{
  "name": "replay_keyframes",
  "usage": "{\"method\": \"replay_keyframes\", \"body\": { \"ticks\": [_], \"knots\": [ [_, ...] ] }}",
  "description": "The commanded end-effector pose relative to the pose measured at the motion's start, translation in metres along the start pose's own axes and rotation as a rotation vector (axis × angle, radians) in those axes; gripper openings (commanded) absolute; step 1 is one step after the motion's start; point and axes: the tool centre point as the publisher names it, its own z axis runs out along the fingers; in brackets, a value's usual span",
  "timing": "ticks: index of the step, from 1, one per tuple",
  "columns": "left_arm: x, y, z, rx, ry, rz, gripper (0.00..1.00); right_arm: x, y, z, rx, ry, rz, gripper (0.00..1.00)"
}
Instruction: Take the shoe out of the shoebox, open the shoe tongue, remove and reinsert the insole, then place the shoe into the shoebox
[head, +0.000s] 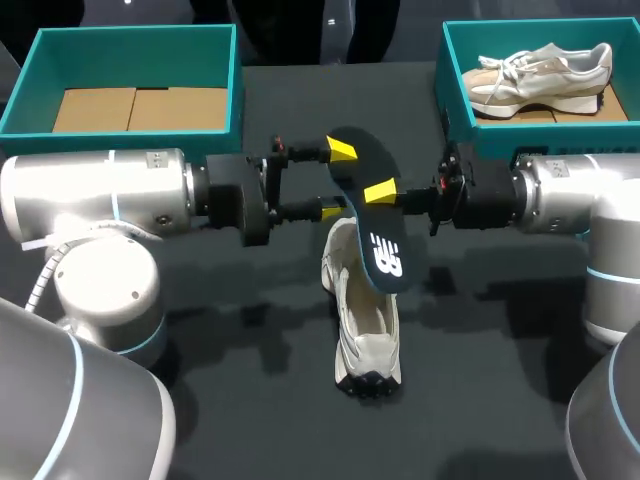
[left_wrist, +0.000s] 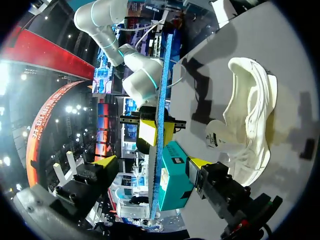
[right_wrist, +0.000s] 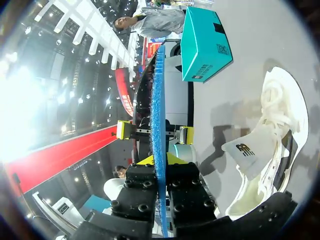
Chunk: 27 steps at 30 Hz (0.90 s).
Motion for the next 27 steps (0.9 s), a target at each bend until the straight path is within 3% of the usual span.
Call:
{"method": "replay_keyframes", "body": {
  "ticks": [1,6,24,27],
  "knots": [
    [0.003,0.003,0.018,-0.009,-0.006,-0.004,0.71,0.002,-0.003,0.002,-0.010,-0.002,0.001,0.00],
    [0.006,0.003,0.026,-0.017,-0.006,-0.007,0.48,0.004,-0.004,0.005,-0.007,0.000,0.004,0.00],
    [0.007,-0.001,0.034,-0.016,-0.016,0.000,0.36,0.002,-0.003,0.001,-0.013,0.011,0.029,0.00],
    [0.007,-0.002,0.034,-0.016,-0.015,0.004,0.29,0.001,-0.003,0.001,-0.018,0.014,0.030,0.00]
  ]
}}
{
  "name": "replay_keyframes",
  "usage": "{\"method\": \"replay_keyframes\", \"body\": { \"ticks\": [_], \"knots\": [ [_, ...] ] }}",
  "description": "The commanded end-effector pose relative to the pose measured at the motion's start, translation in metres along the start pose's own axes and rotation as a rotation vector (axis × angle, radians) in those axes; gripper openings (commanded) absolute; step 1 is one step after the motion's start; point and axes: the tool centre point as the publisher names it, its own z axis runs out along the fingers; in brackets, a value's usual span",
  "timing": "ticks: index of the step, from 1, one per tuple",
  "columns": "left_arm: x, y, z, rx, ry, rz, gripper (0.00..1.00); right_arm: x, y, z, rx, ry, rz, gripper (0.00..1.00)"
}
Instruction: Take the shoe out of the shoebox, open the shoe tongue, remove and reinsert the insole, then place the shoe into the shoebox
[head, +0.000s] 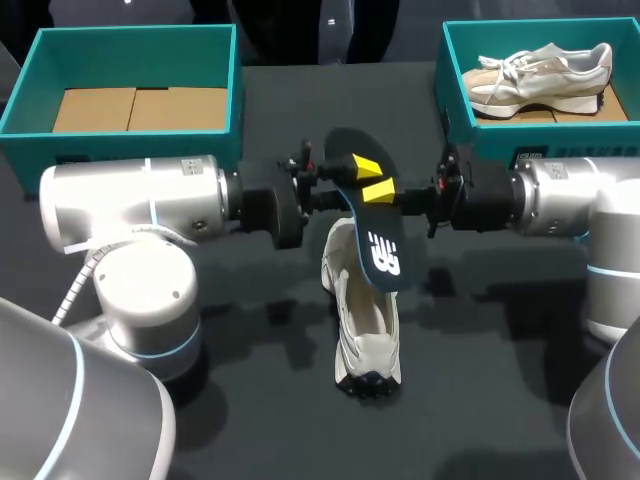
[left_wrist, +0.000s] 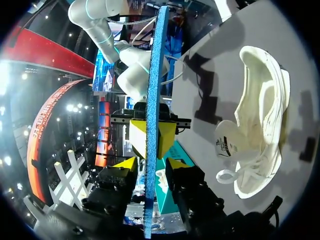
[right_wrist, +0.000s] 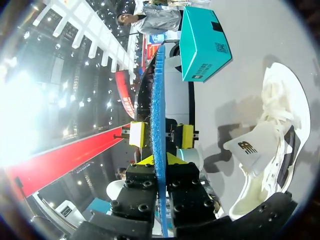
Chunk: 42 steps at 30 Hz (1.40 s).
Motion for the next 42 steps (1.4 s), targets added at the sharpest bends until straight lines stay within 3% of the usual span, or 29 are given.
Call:
{"method": "replay_keyframes", "body": {
  "ticks": [1,5,11,12,13,14,21,25,27,39,42],
  "knots": [
    [0.002,-0.001,0.000,-0.003,-0.003,0.004,0.25,0.000,-0.002,-0.001,-0.006,0.000,0.001,0.00],
    [0.003,-0.001,0.000,-0.008,0.002,0.005,0.00,0.000,-0.002,-0.001,-0.006,0.001,0.003,0.00],
    [0.003,-0.002,-0.002,-0.010,0.004,0.009,0.00,-0.001,-0.001,-0.002,-0.005,0.000,0.008,0.00],
    [0.003,-0.002,-0.003,-0.010,0.003,0.010,0.00,-0.002,-0.001,-0.003,-0.005,0.000,0.009,0.08],
    [0.003,-0.003,-0.004,-0.010,0.002,0.010,0.00,-0.002,-0.001,-0.004,-0.003,-0.003,0.009,0.47],
    [0.002,-0.003,-0.005,-0.009,0.002,0.010,0.00,-0.003,-0.001,-0.007,-0.002,-0.008,0.004,1.00],
    [-0.006,-0.007,-0.023,-0.011,0.001,0.005,0.00,-0.008,-0.010,-0.041,0.031,-0.026,-0.075,1.00],
    [-0.010,-0.014,-0.037,-0.007,0.007,-0.008,0.00,-0.014,-0.015,-0.063,0.111,-0.061,-0.187,1.00],
    [-0.012,-0.020,-0.043,-0.007,0.011,-0.007,0.00,-0.020,-0.015,-0.075,0.114,-0.099,-0.212,1.00],
    [-0.017,-0.062,-0.068,0.056,0.088,-0.012,0.00,-0.020,-0.015,-0.075,0.114,-0.099,-0.212,1.00],
    [-0.016,-0.076,-0.074,0.074,0.116,-0.037,0.00,-0.022,-0.026,-0.088,0.180,-0.188,-0.348,1.00]
  ]
}}
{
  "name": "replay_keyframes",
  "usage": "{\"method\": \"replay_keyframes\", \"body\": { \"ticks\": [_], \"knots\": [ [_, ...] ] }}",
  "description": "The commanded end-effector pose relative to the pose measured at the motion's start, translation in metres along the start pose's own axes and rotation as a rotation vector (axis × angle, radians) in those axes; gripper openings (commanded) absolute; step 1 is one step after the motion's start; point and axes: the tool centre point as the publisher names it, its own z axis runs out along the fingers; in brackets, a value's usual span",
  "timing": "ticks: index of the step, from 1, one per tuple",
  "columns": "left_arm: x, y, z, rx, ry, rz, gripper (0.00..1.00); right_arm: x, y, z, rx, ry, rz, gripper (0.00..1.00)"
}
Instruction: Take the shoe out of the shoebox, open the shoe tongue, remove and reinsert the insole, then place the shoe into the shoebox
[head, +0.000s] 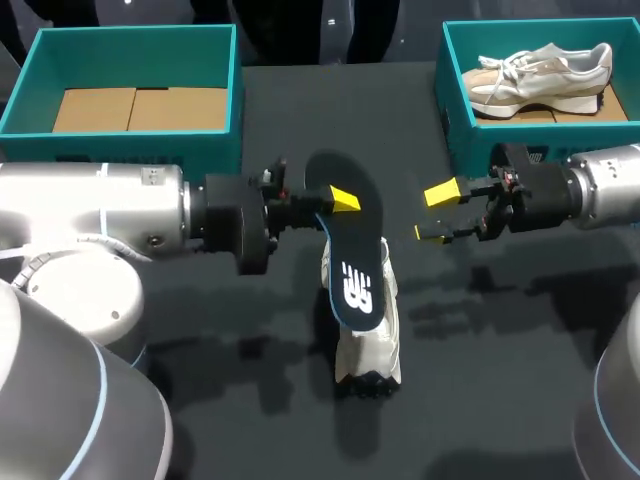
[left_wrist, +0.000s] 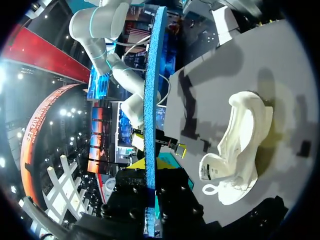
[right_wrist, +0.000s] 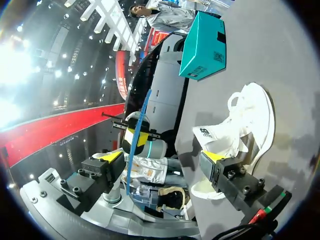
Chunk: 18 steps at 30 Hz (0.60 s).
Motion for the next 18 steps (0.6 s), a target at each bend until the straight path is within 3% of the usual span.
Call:
{"method": "replay_keyframes", "body": {
  "ticks": [1,5,7,18],
  "knots": [
    [0.000,-0.020,-0.026,0.004,0.043,-0.022,0.00,0.004,-0.014,-0.015,0.069,-0.098,-0.144,1.00],
    [0.000,-0.039,-0.031,0.025,0.048,-0.059,0.00,-0.003,-0.031,-0.033,0.103,-0.206,-0.276,1.00],
    [0.001,-0.048,-0.032,0.043,0.073,-0.058,0.00,-0.011,-0.038,-0.038,0.190,-0.258,-0.248,1.00],
    [0.001,-0.048,-0.032,0.043,0.073,-0.058,0.00,-0.011,-0.038,-0.038,0.190,-0.258,-0.248,1.00]
  ]
}}
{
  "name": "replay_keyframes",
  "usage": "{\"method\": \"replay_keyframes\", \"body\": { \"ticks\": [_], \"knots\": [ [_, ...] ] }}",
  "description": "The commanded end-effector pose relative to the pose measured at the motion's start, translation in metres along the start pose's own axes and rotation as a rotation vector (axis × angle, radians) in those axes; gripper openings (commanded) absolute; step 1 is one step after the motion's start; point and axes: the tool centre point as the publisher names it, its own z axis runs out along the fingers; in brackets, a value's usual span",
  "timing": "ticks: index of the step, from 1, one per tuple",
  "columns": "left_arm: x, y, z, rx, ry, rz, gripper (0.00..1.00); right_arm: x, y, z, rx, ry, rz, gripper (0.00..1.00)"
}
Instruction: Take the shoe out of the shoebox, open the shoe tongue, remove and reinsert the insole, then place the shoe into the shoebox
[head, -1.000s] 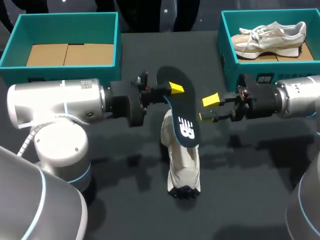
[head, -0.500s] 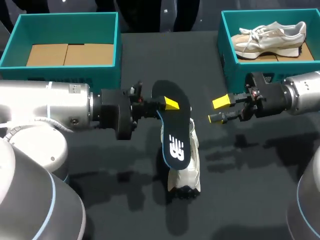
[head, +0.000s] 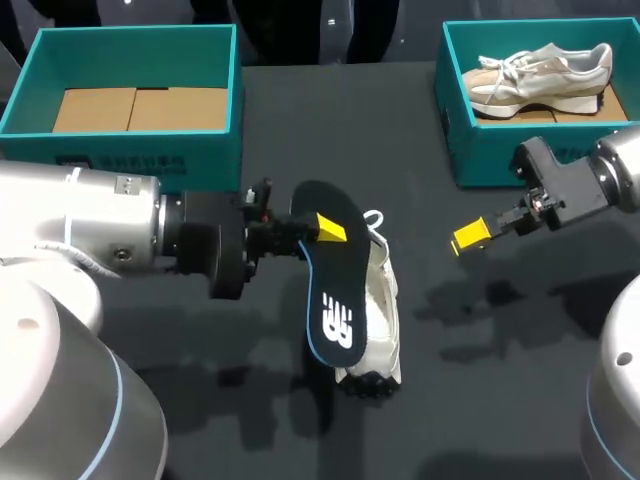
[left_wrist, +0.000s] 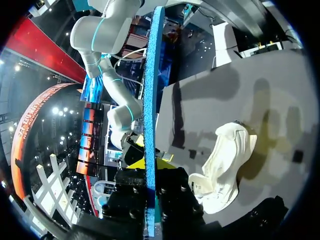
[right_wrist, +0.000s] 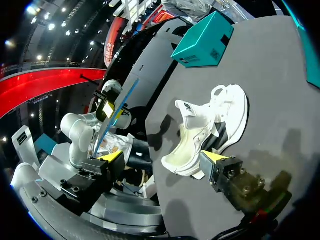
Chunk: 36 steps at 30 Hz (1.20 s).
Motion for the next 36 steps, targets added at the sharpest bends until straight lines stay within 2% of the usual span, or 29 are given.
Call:
{"method": "replay_keyframes", "body": {
  "ticks": [1,2,4,10,14,15,16,17,30,32,36],
  "knots": [
    [0.001,-0.002,-0.006,0.000,-0.001,0.002,0.00,0.003,-0.001,0.000,0.000,-0.015,0.002,1.00],
    [0.001,-0.002,-0.006,0.000,-0.001,0.002,0.00,0.003,-0.001,0.000,0.000,-0.015,0.002,1.00],
    [-0.002,-0.016,-0.002,-0.002,-0.003,-0.037,0.00,0.003,-0.011,-0.002,0.071,-0.085,-0.076,1.00],
    [0.003,-0.048,-0.004,0.015,0.035,-0.185,0.00,-0.003,-0.049,-0.013,0.124,-0.183,-0.239,1.00],
    [0.009,-0.063,-0.004,0.035,0.053,-0.303,0.00,-0.006,-0.062,-0.016,0.148,-0.243,-0.311,1.00],
    [0.010,-0.066,-0.004,0.049,0.057,-0.339,0.00,-0.006,-0.065,-0.014,0.186,-0.269,-0.325,1.00],
    [0.010,-0.068,-0.004,0.058,0.059,-0.372,0.00,-0.007,-0.066,-0.014,0.190,-0.283,-0.321,1.00],
    [0.010,-0.068,-0.004,0.058,0.059,-0.372,0.00,-0.009,-0.068,-0.014,0.209,-0.280,-0.334,1.00],
    [0.010,-0.068,-0.004,0.058,0.059,-0.372,0.00,-0.009,-0.068,-0.014,0.209,-0.280,-0.334,1.00],
    [0.017,-0.070,-0.005,0.076,0.044,-0.487,0.00,-0.016,-0.071,-0.005,0.244,-0.332,-0.357,1.00],
    [0.034,-0.066,-0.003,0.065,0.077,-0.661,0.00,-0.029,-0.082,0.009,0.296,-0.370,-0.444,1.00]
  ]
}}
